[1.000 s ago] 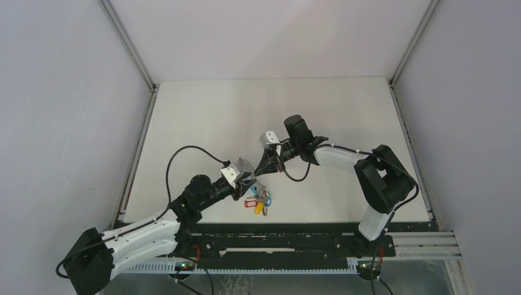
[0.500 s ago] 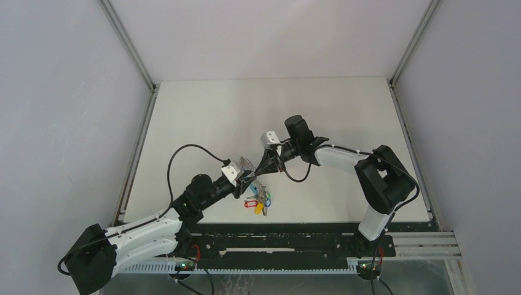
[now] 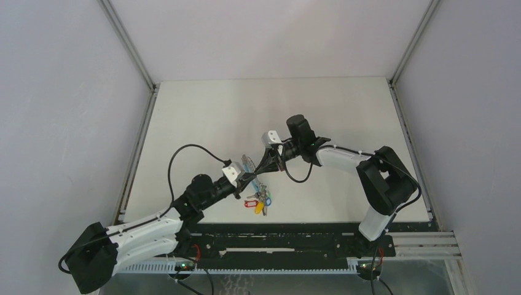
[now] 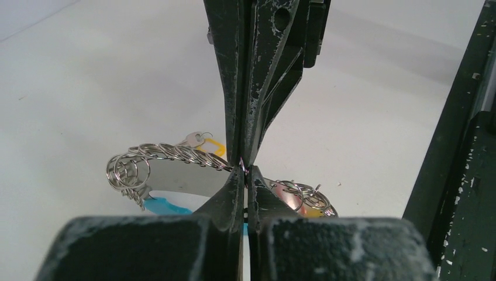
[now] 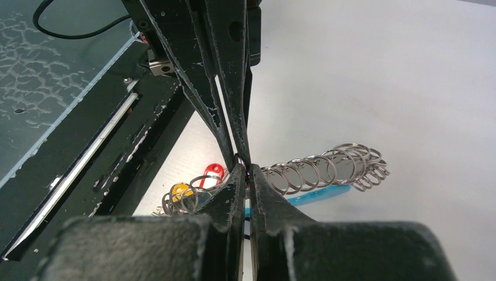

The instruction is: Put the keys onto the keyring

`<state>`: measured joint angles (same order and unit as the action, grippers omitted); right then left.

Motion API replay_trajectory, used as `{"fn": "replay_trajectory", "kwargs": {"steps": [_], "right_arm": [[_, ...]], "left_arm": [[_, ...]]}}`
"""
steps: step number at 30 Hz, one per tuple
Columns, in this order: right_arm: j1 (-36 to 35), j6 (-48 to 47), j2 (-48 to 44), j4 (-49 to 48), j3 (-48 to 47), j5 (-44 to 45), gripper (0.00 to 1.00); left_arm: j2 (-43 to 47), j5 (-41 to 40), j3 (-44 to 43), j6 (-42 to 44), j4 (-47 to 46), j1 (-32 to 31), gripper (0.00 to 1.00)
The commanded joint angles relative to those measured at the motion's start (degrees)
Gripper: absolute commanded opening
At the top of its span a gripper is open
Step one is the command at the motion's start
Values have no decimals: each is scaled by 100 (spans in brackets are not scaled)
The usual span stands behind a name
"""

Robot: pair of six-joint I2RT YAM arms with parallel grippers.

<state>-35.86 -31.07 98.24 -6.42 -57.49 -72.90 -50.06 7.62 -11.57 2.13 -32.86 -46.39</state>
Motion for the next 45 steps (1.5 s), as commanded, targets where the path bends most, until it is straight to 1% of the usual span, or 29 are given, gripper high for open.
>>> {"fn": "replay_trajectory", "kwargs": {"steps": [1,3,5,9,12,15,17,19,22,25,27,30,33,40,45], "right_arm": [[7,128,-439,-74,86,-199,0],[24,91,-518,44,114,-73,0],[66,97,-607,236,135,52,9],[173,544,-802,163,321,527,20],[250,932,-961,352,403,1223,29],[276,1453,-1043,556,423,2193,38],[270,1725,-1046,661,406,2882,42],[272,1838,-960,837,334,3493,44],[240,1988,-755,926,192,4090,46],[86,1990,-371,1151,-104,4873,47],[24,2016,-100,1187,-282,5174,48],[-24,2308,191,1005,-426,5485,49],[-90,2460,486,1142,-736,5794,49],[-272,2648,930,1406,-1083,6230,49],[-372,2638,1177,1697,-1201,6585,46]], "left_arm": [[214,-115,63,242,-45,-17,0],[306,-159,-6,318,163,-13,0],[412,-232,-83,390,367,-19,0],[497,-366,-181,482,674,-10,0],[529,-397,-190,507,770,-10,0],[612,-417,-138,510,765,-11,0],[662,-454,-110,501,760,-10,0],[682,-507,-108,485,760,-6,0],[740,-523,-84,445,710,3,0],[885,-603,-97,396,763,11,0],[1002,-645,-93,358,793,16,0],[1189,-746,-34,295,793,16,0],[1255,-813,5,252,783,25,0],[1247,-768,6,222,776,18,0],[1263,-770,15,215,770,25,0]]}}
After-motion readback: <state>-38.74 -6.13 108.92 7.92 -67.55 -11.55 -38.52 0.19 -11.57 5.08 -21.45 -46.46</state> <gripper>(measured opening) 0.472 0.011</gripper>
